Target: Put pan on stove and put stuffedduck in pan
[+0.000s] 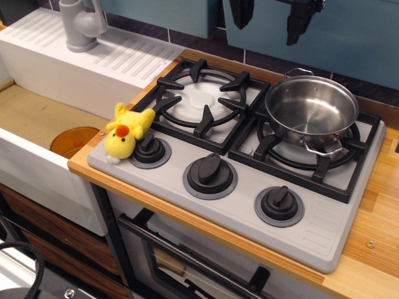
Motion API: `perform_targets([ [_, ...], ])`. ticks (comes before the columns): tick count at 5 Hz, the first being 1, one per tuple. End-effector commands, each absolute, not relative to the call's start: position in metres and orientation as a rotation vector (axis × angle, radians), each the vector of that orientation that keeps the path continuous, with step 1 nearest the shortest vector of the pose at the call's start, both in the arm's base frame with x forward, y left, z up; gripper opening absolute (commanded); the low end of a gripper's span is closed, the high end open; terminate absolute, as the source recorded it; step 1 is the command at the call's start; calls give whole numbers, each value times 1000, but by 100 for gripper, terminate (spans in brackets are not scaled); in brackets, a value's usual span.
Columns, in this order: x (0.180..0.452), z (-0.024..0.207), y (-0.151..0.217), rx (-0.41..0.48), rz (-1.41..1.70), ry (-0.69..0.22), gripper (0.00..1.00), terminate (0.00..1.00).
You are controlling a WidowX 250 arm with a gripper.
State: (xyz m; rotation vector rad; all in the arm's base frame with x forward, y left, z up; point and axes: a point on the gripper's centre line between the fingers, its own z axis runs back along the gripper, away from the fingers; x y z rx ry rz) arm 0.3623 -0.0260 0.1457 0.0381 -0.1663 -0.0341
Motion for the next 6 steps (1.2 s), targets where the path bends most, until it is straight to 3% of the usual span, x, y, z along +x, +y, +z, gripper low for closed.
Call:
perform_targets([
  [1, 362, 146, -26, 38, -34, -166, 100, 0],
  [2, 364, 134, -30, 70, -7, -211, 100, 0],
  [6, 383, 80, -32, 32, -69, -302, 100, 0],
])
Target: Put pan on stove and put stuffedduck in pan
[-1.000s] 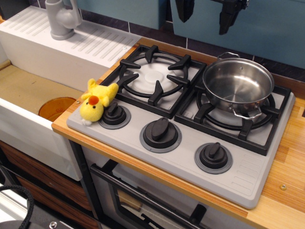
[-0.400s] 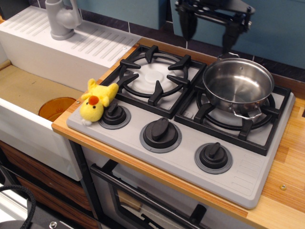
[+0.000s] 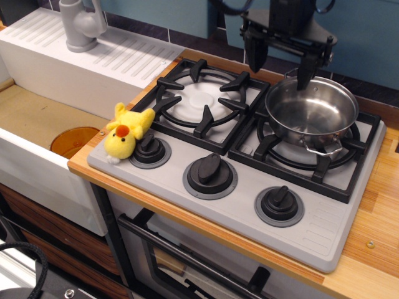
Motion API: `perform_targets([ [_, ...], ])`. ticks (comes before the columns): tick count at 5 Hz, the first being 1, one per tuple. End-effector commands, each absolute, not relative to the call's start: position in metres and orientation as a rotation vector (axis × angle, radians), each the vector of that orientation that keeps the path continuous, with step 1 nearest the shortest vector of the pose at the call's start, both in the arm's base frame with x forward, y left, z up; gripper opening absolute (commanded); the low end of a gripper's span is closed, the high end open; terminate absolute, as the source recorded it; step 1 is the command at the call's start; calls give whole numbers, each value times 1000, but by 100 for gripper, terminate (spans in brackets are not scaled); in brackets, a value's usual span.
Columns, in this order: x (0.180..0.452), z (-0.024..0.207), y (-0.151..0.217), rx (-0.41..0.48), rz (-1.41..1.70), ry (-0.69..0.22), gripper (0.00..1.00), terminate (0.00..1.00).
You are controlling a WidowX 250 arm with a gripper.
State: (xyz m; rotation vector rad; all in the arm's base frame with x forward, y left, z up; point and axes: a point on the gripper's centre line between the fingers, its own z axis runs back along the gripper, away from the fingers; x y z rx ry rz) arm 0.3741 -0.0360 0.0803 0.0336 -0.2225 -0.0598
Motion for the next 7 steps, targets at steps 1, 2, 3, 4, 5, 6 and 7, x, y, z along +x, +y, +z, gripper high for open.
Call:
perform_targets([
  [1, 381, 68, -26, 49, -77, -337, 100, 0],
  [2, 375, 59, -23, 54, -76, -342, 100, 0],
  [3, 371, 54, -26, 69, -46, -317, 100, 0],
  [4, 370, 57, -28, 70, -36, -298, 0, 0],
  [5, 375, 72, -21, 44, -77, -244, 0, 0],
  [6, 384, 86, -12, 43, -124, -211, 0, 0],
  [7, 389, 100, -6, 37, -154, -192, 0, 0],
])
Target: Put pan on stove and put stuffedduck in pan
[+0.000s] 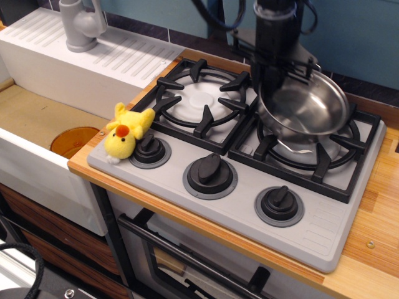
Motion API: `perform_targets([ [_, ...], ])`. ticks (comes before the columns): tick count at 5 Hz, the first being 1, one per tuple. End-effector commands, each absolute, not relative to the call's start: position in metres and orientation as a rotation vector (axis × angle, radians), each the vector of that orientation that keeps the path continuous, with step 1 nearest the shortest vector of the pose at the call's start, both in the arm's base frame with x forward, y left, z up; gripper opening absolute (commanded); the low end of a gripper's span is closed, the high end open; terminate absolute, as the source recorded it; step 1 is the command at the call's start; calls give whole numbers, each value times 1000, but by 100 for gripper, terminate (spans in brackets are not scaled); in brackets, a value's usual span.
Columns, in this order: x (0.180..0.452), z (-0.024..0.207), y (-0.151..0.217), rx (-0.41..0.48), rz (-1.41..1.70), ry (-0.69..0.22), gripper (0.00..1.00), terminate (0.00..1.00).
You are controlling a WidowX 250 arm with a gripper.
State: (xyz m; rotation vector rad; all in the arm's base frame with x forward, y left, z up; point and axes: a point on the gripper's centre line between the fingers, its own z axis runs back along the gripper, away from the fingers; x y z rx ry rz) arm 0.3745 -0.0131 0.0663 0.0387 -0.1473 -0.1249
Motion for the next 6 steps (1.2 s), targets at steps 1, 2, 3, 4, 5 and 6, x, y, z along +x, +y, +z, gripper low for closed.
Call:
perform_targets([
  [1, 381, 125, -9, 68, -134, -160, 0, 0],
  [2, 369, 153, -7, 108, -114, -124, 0, 0],
  [3, 360, 175, 3, 154, -108, -102, 0, 0],
  [4, 358, 181, 19, 177, -108, -104, 0, 0],
  [5, 359, 180, 41, 178, -128, -107, 0, 0],
  [6, 363, 172, 58, 176, -133, -125, 0, 0],
])
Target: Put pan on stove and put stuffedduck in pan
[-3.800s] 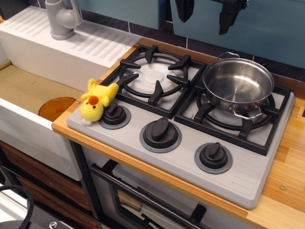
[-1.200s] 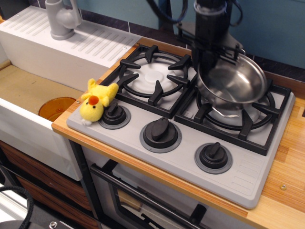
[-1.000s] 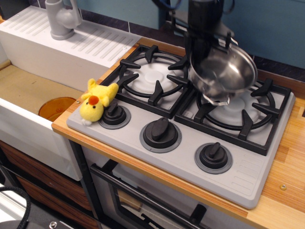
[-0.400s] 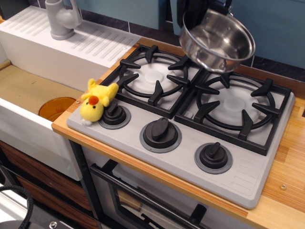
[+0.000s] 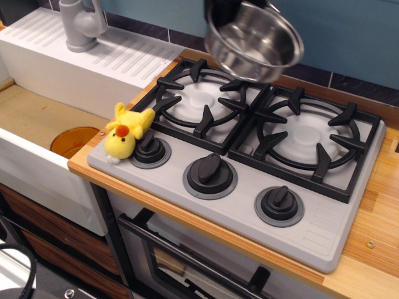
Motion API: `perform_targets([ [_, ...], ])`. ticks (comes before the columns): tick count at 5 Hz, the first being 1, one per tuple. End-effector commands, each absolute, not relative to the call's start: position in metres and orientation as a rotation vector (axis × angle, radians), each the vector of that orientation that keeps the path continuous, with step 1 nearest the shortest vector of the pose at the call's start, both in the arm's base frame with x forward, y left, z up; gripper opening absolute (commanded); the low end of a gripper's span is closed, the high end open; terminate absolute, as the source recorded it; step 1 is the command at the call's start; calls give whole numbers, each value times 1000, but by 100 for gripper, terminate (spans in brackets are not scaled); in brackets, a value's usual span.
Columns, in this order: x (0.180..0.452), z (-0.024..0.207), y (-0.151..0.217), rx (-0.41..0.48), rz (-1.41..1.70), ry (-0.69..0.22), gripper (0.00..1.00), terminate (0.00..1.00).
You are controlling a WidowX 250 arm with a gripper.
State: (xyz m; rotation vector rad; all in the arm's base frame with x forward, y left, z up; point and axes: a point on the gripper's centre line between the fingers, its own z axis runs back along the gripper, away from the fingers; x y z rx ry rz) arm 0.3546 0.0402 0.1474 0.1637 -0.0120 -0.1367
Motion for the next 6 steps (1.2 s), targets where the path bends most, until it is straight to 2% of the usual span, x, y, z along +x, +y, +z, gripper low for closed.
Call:
perform_targets([
  [1, 364, 163, 77, 176, -136, -156, 0, 0],
  [2, 367, 152, 93, 168, -145, -167, 0, 0],
  [5, 388, 97, 114, 109, -147, -220, 0, 0],
  [6, 392, 81, 112, 113, -148, -247, 100, 0],
])
